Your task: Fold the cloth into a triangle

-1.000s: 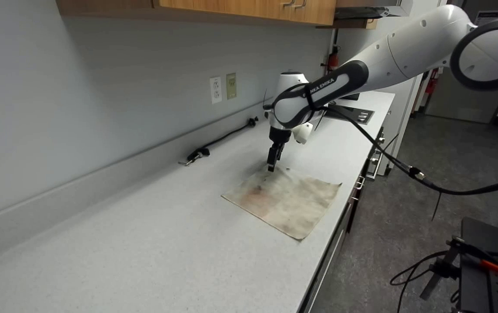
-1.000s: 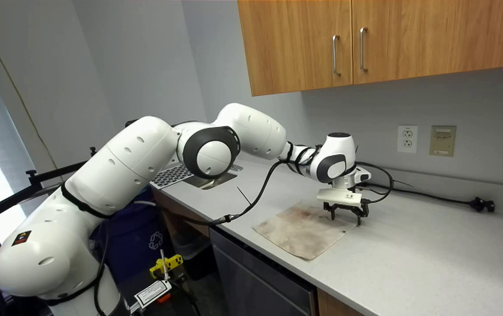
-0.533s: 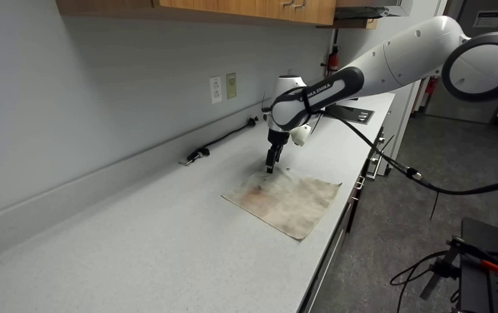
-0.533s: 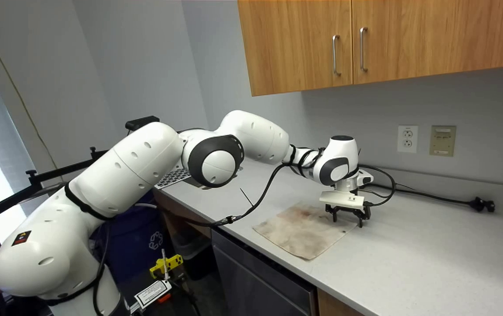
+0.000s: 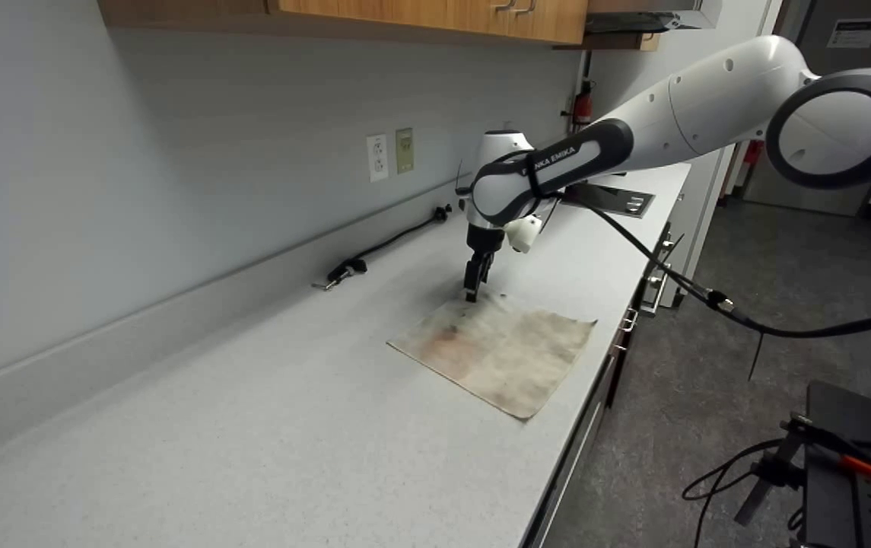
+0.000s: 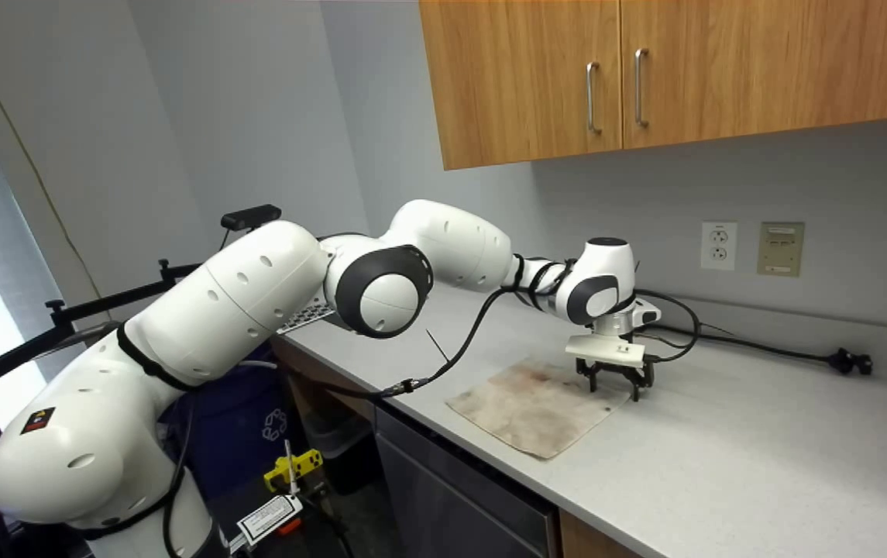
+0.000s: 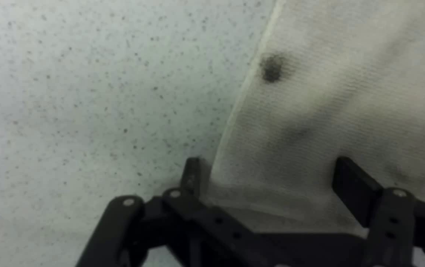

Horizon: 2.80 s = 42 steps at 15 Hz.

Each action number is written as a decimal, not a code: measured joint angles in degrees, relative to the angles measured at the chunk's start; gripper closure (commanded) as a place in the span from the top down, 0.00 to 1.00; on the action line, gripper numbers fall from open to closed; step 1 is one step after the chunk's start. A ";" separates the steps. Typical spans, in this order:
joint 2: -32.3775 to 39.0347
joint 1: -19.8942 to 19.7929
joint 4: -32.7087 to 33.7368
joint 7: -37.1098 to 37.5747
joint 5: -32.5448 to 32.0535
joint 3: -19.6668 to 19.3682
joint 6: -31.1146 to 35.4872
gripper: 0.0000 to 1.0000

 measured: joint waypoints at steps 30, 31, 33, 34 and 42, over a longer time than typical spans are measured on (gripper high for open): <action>-7.80 12.00 -5.17 12.42 -13.27 -9.60 2.54 0.01; -8.85 12.69 -7.09 13.23 -13.93 -9.80 2.53 0.01; -11.00 13.83 -11.61 14.02 -14.52 -9.86 2.44 0.01; -12.05 14.31 -13.94 14.36 -14.91 -9.86 2.42 0.01; -19.66 14.84 -28.63 14.53 -14.83 -7.25 3.50 0.01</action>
